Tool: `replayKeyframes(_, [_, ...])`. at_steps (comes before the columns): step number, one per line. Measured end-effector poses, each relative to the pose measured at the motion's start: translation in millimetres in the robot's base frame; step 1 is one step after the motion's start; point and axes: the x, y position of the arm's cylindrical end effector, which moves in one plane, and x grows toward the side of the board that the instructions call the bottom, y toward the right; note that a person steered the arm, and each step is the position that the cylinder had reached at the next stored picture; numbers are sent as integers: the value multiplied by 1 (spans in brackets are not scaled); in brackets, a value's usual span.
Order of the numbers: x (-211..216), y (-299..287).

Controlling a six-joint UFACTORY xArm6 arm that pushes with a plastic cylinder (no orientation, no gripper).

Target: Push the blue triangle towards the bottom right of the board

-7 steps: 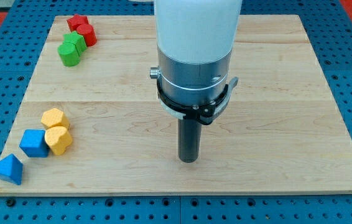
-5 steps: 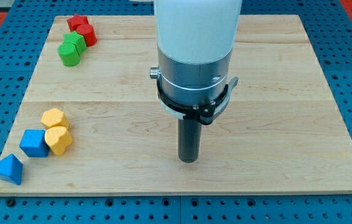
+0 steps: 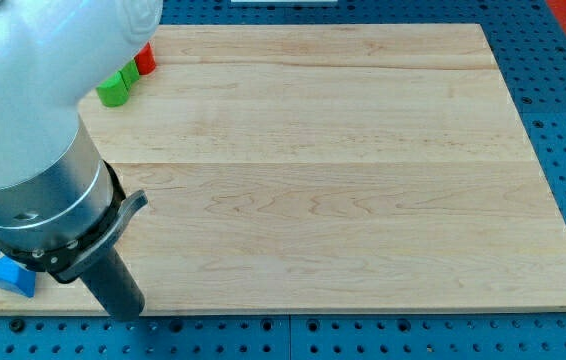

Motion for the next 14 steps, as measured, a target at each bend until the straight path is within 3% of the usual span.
replayKeyframes(1, [-1,-48])
replayKeyframes(2, [-3,-148])
replayKeyframes(3, [-7,-155])
replayKeyframes(4, [-36,-148])
replayKeyframes(7, [-38,-70])
replayKeyframes(10, [-67,119])
replayKeyframes(11, [-78,-12])
replayKeyframes(12, [-38,-68])
replayKeyframes(13, [-1,-38])
replayKeyframes(14, [-5,8])
